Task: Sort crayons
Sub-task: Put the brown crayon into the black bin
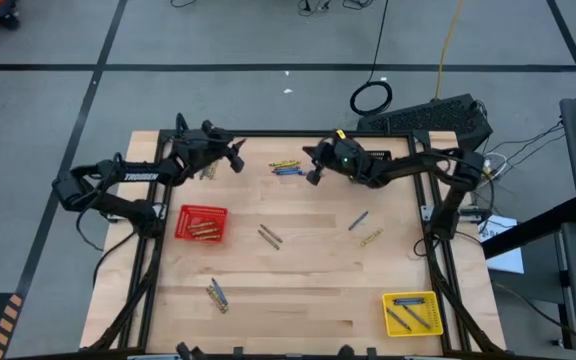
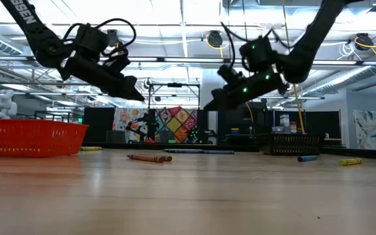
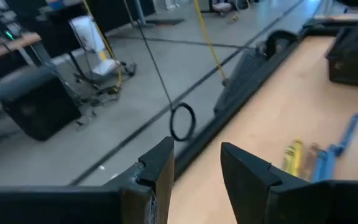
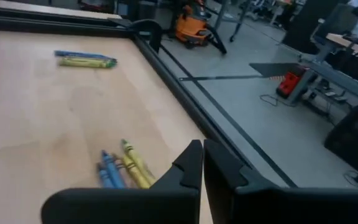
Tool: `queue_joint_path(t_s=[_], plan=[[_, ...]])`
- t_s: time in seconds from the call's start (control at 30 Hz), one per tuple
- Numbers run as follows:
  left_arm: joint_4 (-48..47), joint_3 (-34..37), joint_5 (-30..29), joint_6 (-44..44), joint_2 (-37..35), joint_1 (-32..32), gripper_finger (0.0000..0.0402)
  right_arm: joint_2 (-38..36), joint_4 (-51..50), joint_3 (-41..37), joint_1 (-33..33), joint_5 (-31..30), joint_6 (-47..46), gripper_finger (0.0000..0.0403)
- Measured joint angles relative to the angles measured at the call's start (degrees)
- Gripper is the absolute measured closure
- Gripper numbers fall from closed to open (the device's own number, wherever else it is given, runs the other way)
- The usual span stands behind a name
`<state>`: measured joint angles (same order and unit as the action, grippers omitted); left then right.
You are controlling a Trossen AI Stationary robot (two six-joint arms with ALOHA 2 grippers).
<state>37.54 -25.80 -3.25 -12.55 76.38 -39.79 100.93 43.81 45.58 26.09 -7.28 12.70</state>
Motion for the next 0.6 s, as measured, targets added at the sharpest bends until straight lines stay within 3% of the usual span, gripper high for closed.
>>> queue_joint_path(t_s=[0.13,0.23,0.4,0.6], plan=[[0.05,-2.44,0.09,3.12,0.0,-2.32,0.0265,3.45,1.18,3.15,2.06,0.08,-0.04,0.0403],[-5.79,-6.6,3.18,6.36,0.44,-4.55,0.0265,4.44,-1.45,6.8,3.64,0.1,-1.25,0.0403],[-9.7,-11.46,4.77,4.82,2.21,-5.62,0.0265,5.87,-6.96,12.1,6.8,0.34,-4.48,0.0403],[-8.67,-12.31,4.74,4.75,2.29,-4.66,0.0265,5.81,-10.24,12.54,7.92,7.68,-0.28,0.0403]])
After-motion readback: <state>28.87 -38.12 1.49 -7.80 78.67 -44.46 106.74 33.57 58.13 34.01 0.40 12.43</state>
